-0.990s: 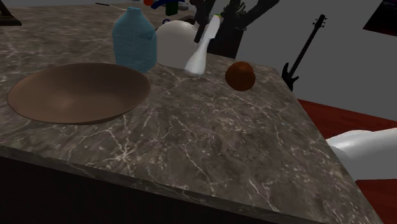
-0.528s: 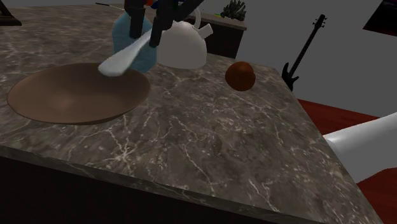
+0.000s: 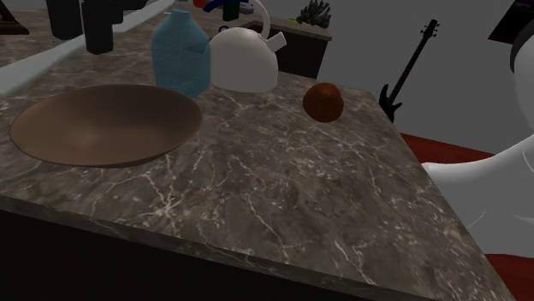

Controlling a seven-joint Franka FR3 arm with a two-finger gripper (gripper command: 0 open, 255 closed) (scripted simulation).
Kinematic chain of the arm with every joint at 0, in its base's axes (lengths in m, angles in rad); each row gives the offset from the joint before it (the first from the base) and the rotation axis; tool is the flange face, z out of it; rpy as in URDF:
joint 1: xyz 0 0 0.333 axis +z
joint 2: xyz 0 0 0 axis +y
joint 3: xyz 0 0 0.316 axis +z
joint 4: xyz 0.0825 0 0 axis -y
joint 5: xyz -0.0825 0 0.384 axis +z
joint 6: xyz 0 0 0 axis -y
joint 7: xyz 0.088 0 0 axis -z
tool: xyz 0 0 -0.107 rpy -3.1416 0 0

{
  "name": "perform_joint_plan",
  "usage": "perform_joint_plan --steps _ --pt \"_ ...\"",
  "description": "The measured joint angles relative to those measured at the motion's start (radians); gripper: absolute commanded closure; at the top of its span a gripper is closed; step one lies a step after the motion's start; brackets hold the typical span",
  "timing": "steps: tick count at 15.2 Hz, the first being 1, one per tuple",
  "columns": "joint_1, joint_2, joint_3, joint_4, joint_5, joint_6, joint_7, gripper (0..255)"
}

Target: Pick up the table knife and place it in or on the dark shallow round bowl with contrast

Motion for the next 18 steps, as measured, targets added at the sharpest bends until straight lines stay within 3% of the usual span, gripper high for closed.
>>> perform_joint_plan --steps 13,18 --pt "0.236 0.061 -0.095 -0.329 -0.073 0.234 -0.005 255" --pt "0.269 0.069 -0.111 -0.372 -0.082 0.266 -0.004 255"
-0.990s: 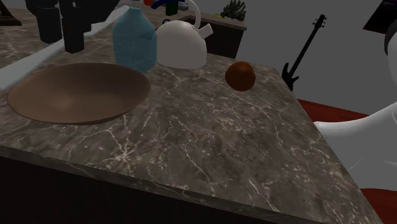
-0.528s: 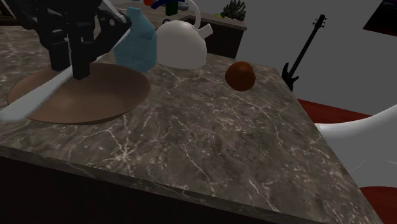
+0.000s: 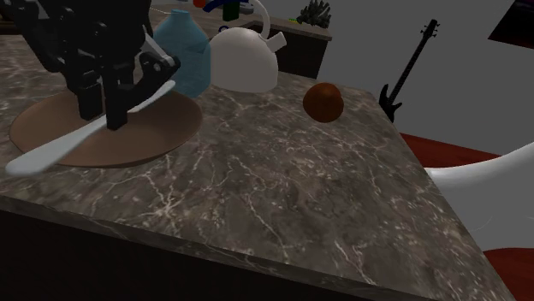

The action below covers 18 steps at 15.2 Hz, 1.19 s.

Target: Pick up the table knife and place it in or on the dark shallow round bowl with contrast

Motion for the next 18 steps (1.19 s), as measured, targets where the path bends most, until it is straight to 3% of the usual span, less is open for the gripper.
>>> perform_joint_plan --steps 2,3,10,13,18 --pt "0.001 0.0 -0.001 -0.001 0.0 0.001 0.0 255" --pt "0.001 0.0 -0.001 -0.001 0.0 0.001 0.0 0" --pt "-0.001 0.002 -0.001 0.01 -0.002 -0.011 0.002 0" --pt "-0.064 -0.005 0.023 0.125 0.009 -0.104 0.007 0" --pt "-0.068 -0.001 0.022 0.154 0.005 -0.134 0.013 0"
